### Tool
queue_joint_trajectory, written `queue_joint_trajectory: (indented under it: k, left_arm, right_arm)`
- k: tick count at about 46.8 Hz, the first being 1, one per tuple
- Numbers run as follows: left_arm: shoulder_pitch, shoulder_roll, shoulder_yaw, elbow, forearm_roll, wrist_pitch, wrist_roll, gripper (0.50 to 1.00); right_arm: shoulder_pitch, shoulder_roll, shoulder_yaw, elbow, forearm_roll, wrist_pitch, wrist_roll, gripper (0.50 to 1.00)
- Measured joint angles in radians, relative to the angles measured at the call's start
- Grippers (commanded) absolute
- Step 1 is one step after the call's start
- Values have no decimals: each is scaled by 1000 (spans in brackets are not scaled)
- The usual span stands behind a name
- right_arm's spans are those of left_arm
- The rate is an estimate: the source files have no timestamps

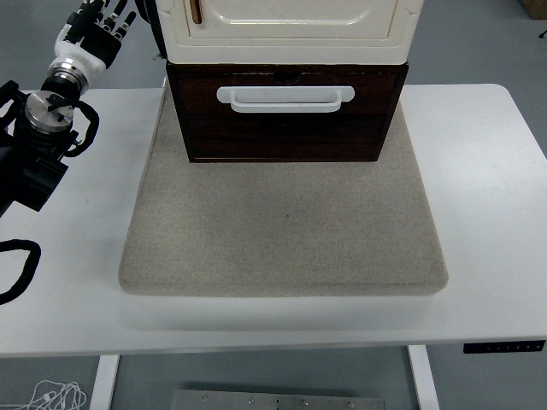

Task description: Open the drawer under the combination cabinet

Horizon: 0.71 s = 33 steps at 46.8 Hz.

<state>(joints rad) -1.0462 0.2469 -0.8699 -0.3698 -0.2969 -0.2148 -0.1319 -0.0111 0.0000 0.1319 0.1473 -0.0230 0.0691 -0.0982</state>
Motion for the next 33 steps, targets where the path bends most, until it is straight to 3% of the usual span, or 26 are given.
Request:
queue_joint_trajectory:
  k: [33]
  left_arm:
    - [-1,12,6,15,7,10,3,1000]
  right_arm:
    - [0,0,0,0,0,0,0,928]
